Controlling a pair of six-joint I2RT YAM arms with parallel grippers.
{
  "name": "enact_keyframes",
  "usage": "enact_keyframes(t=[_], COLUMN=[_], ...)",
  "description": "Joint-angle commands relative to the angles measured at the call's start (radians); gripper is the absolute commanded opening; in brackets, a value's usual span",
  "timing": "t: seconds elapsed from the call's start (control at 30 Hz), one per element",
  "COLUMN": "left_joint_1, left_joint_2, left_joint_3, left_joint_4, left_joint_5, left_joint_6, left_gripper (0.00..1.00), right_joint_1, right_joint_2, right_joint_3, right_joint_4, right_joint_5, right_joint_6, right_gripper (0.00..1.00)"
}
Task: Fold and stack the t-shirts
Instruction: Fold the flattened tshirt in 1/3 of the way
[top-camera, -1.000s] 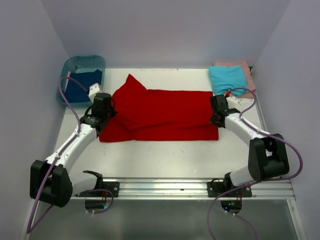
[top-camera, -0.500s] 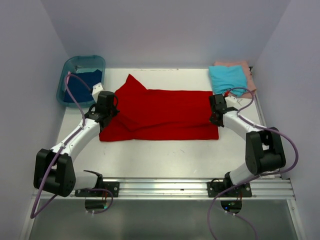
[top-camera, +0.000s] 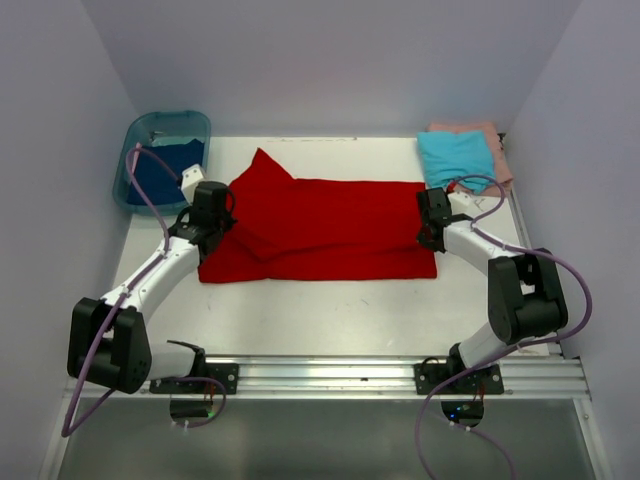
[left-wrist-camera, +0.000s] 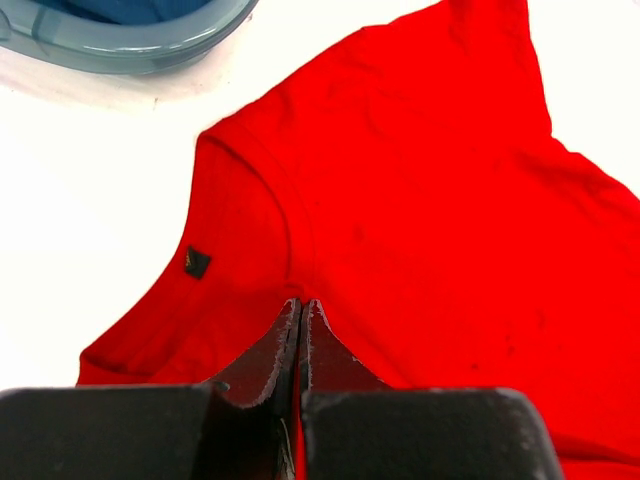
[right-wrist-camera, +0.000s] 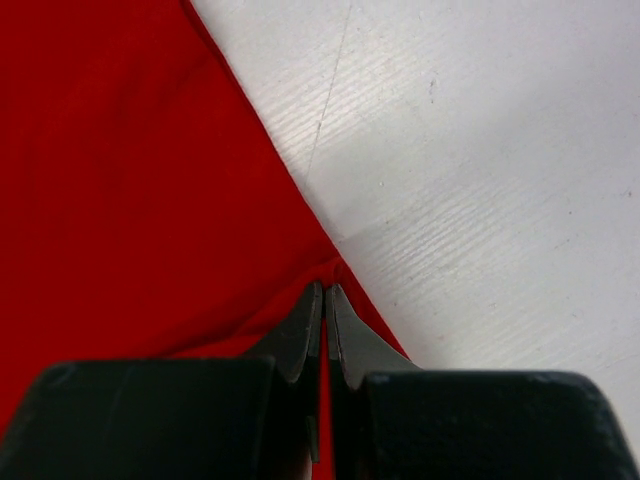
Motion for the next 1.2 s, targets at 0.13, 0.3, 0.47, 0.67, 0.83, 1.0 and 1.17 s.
enact_keyframes(t=[0.13,0.3,0.47,0.67,0.83,1.0,1.17], left_joint_1=[0.010,0.013,0.025,0.039,0.043,0.043,0.034], left_joint_2=[-0.028,0.001,0.030,0.084,0.061,-0.092,-0.177], left_joint_3=[0.026,0.029,0.030,0.058,0.037,-0.071,-0.112], left_joint_4=[0.076,0.082,0.099,0.119,0.197,0.369,0.336], left_joint_5=[-0.052,-0.061,-0.060,-0.037,0.014,0.070,0.219], left_joint_6=[-0.014,-0.015,-0.022,-0.014,0.003,0.024,0.025], left_gripper=[0.00,0.00,0.00,0.01,0.72,1.00,1.00], right_joint_1=[-0.003,-0.005,-0.003,-0.008,-0.005,-0.006,-0.005], right_joint_2=[-0.003,0.034,0.051,0.070,-0.005,-0.143,-0.289], right_joint_3=[0.032,0.056,0.063,0.081,0.032,-0.054,-0.115], right_joint_4=[0.051,0.032,0.023,0.021,0.083,0.182,0.186], right_joint_5=[0.027,0.035,0.073,0.075,0.078,0.066,0.009], right_joint_6=[-0.003,0.006,0.020,0.020,0.001,-0.037,-0.072], right_gripper=[0.00,0.00,0.00,0.02,0.94,0.99,0.98])
